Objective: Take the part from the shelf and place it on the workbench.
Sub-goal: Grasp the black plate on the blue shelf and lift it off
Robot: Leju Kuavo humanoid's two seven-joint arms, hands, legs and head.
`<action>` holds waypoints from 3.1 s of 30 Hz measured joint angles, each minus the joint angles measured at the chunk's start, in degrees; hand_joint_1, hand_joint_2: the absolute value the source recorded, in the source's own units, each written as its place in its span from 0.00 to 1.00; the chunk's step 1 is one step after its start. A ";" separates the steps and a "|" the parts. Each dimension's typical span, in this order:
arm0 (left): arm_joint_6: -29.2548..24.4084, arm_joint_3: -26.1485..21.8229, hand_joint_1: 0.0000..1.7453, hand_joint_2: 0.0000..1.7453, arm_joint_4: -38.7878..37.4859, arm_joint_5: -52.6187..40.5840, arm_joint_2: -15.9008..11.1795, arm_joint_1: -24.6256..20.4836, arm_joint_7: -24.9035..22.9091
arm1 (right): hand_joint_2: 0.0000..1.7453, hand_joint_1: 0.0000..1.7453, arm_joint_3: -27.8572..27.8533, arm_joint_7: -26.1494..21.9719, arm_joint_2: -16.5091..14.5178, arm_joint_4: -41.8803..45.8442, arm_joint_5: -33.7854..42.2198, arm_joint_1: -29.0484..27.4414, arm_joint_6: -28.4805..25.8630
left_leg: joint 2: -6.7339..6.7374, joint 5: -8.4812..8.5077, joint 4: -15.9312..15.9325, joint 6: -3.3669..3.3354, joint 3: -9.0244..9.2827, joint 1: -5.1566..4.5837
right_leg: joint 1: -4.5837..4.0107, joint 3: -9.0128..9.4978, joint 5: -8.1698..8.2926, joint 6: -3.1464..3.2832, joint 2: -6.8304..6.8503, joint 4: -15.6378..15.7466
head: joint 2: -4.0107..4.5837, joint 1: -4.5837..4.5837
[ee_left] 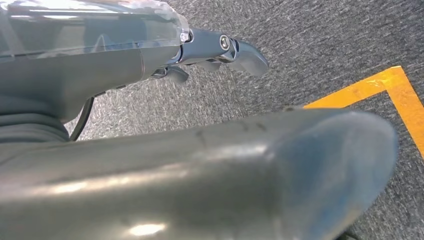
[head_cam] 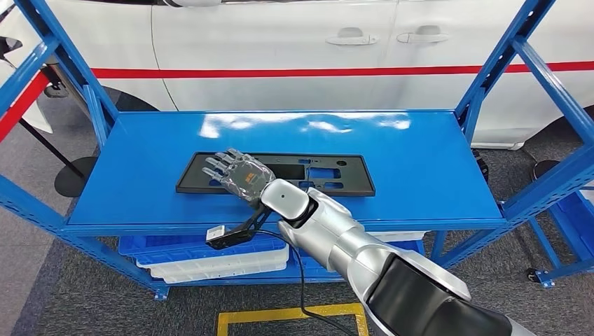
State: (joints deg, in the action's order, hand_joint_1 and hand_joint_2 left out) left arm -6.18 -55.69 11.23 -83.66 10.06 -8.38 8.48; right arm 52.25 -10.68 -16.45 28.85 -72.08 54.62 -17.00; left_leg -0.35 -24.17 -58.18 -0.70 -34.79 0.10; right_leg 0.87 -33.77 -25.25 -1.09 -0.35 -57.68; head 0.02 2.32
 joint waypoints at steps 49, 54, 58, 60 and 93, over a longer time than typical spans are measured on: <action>0.26 1.38 0.00 0.00 0.00 -1.69 0.08 -0.73 -1.04 | 1.00 0.00 -0.23 3.60 -0.73 -6.42 -0.49 0.42 -4.72 | 0.01 0.00 -0.01 0.00 0.00 0.00 | 0.00 -0.01 0.00 0.00 -0.01 0.00 | 0.00 0.00; 0.09 1.38 0.00 0.00 0.00 -1.69 0.08 -0.72 -1.02 | 1.00 0.00 -0.23 3.52 -0.73 -6.42 -1.09 0.04 -5.43 | 0.01 0.00 -0.01 0.00 0.00 0.00 | 0.00 -0.01 0.00 0.00 -0.01 0.00 | 0.00 0.00; 0.03 1.38 0.00 0.00 0.00 -1.71 0.08 -0.72 -0.98 | 1.00 0.00 -0.28 3.44 -0.73 -6.42 -1.44 0.04 -5.92 | 0.01 0.00 -0.01 0.00 0.00 0.00 | 0.00 -0.01 0.00 0.00 -0.01 0.00 | 0.00 0.00; 0.02 1.38 0.00 0.00 0.00 -1.72 0.08 -0.71 -0.98 | 1.00 0.00 -0.35 3.44 -0.73 -6.42 -1.74 0.12 -6.05 | 0.01 0.00 -0.01 0.00 0.00 0.00 | 0.00 -0.01 0.00 0.00 -0.01 0.00 | 0.00 0.00; 0.50 1.38 0.00 0.00 -0.01 -2.34 0.28 -1.21 -3.49 | 1.00 0.00 -1.30 3.49 -0.13 -6.61 -2.39 -0.62 -5.51 | 0.22 -1.51 0.99 -1.91 3.17 -0.45 | 0.41 -8.40 -3.13 -0.87 0.07 -13.27 | 0.00 0.00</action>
State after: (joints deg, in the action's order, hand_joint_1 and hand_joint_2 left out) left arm -5.68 -54.31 11.23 -86.00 10.34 -9.59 4.98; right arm 50.95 -7.19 -16.58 22.23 -74.47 54.00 -22.52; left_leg -0.13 -25.68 -57.20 -2.61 -31.61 -0.36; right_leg 1.28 -42.17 -28.37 -1.96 -0.28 -70.95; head 0.02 2.32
